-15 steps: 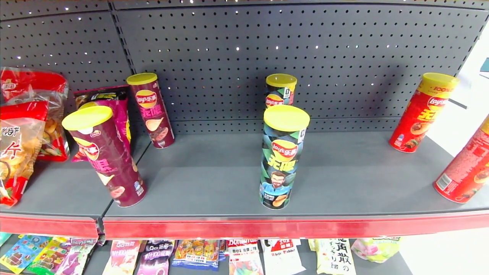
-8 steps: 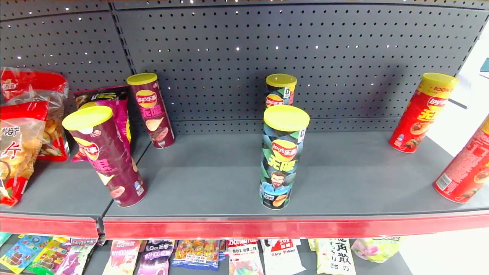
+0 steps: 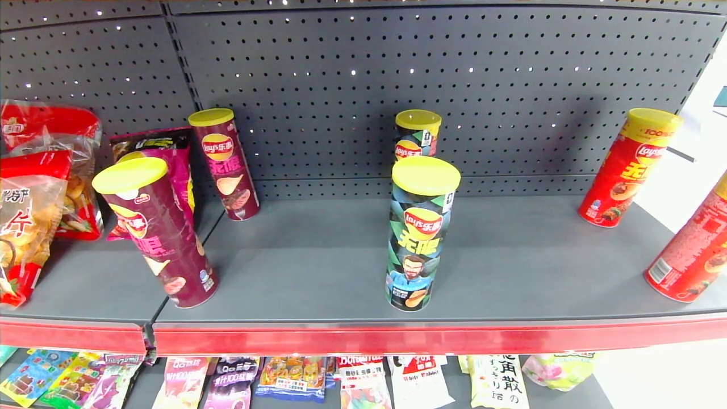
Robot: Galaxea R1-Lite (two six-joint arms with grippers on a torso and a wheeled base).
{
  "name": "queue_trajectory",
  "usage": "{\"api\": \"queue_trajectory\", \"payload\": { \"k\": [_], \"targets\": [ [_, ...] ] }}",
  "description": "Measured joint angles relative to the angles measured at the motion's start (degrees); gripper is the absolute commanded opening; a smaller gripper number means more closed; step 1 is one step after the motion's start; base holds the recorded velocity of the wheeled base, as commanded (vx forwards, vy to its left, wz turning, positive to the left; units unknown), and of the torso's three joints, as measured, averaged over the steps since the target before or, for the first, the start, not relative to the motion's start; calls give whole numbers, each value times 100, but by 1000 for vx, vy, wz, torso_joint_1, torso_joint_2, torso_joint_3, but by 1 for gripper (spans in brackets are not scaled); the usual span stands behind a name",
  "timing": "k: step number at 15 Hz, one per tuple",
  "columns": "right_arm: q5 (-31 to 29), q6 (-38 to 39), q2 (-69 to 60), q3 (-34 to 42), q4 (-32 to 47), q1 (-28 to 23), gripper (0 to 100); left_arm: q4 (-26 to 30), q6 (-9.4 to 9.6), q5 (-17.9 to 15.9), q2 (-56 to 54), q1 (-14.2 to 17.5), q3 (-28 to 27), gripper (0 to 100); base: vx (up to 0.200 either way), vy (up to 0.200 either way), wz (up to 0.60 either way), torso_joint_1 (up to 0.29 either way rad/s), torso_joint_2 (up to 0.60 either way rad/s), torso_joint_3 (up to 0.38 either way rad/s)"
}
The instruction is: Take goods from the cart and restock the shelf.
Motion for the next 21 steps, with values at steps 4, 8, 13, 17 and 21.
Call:
{"api": "queue_trajectory", "payload": {
  "k": [4, 8, 13, 17, 21],
  "targets": [
    [0, 5, -1, 0, 0, -4, 100, 0, 22, 35, -124, 240, 5, 100, 0, 0, 0, 0, 0, 0],
    [-2, 5, -4, -2, 0, -4, 100, 0, 11, 44, -397, 333, 5, 100, 0, 0, 0, 0, 0, 0],
    [0, 5, -6, -5, 0, -4, 100, 0, 9, 49, -460, 343, 5, 100, 0, 0, 0, 0, 0, 0],
    [0, 5, -6, -5, 0, -6, 100, 0, 0, 49, -463, 340, 5, 100, 0, 0, 0, 0, 0, 0],
    [0, 5, -6, -5, 0, -4, 100, 0, 0, 49, -466, 340, 5, 100, 0, 0, 0, 0, 0, 0]
  ]
}}
